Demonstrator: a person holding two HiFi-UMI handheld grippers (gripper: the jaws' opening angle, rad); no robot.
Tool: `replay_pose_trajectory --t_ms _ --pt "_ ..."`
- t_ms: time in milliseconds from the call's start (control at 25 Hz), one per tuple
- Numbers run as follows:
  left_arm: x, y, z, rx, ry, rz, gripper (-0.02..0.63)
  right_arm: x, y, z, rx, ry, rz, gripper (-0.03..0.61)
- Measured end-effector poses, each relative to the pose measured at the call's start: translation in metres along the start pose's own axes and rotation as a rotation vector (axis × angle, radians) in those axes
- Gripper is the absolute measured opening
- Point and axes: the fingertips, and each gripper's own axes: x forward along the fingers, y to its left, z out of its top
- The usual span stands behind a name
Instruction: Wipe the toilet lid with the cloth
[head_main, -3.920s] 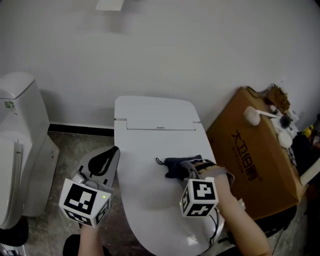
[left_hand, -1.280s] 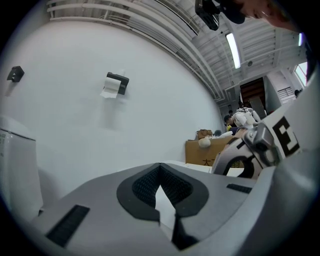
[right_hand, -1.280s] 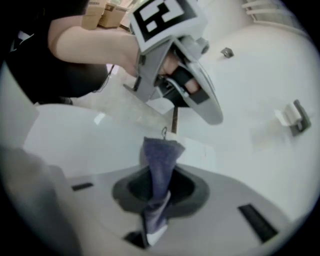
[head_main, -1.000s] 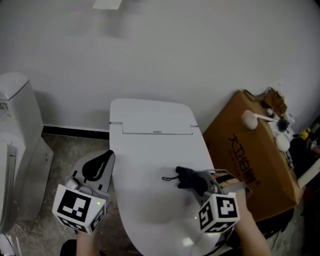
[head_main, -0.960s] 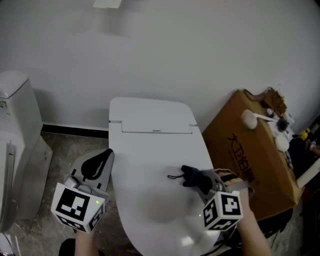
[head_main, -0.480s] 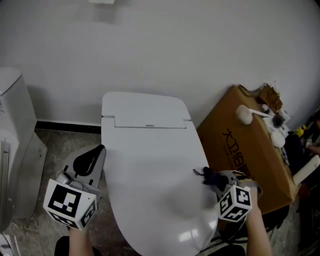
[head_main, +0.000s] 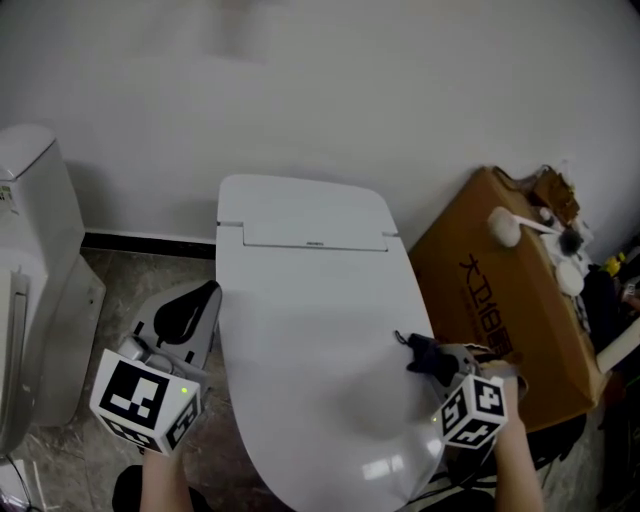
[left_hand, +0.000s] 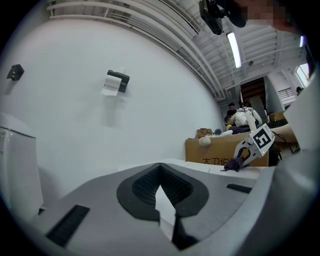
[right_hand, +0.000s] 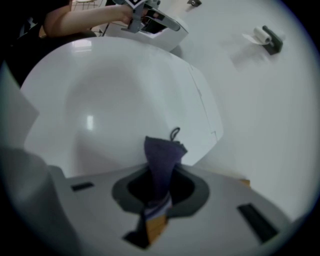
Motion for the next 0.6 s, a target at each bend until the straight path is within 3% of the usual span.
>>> replay_pose_trajectory --t_ms 600 --pt "0.003 -0.005 -0.001 0.018 0.014 -0.008 0.017 -0.002 0.007 0.033 -0.062 -0.025 -0.026 0.063"
